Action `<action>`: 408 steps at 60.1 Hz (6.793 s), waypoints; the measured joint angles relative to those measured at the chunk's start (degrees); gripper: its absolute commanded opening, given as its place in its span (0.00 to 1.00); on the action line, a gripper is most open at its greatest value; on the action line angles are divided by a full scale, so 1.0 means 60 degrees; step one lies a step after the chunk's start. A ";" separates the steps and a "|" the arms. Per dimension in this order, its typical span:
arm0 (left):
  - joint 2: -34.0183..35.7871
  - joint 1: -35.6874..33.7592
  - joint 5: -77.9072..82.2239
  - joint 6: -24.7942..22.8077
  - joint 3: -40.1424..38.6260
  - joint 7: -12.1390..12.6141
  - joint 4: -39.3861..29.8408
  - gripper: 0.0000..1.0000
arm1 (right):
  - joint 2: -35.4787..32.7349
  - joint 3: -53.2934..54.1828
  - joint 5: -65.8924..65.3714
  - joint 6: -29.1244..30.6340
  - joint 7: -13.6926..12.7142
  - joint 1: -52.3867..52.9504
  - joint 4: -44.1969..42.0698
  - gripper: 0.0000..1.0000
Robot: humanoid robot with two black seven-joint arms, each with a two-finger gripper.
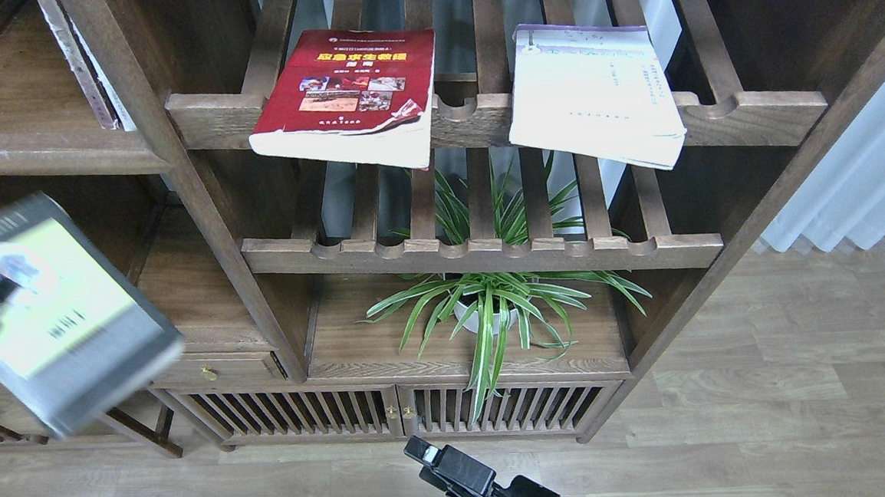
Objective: Organize books on shelf
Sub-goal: 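Carry the book with the left gripper onto the side shelf, then release the book on the side shelf and withdraw the left arm, then reach the right gripper up to the white book on the upper shelf, then grasp the white book with the right gripper and pull it down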
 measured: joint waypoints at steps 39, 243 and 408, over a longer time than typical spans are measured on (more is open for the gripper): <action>-0.0205 -0.4937 0.4707 -0.0003 -0.2243 0.1359 0.0907 0.06 | 0.0000 0.0003 -0.0014 0.0000 -0.0014 -0.0018 -0.0021 0.97; -0.3896 -0.1970 0.1768 0.0003 -0.1317 0.1278 0.1712 1.00 | 0.0000 0.3254 0.0881 0.0000 0.0747 -0.0340 0.5723 0.94; -0.3780 -0.1993 0.1119 0.0001 -0.1216 0.1245 0.2764 1.00 | 0.0000 0.5418 0.0591 0.0003 0.1174 -0.0383 0.5756 0.04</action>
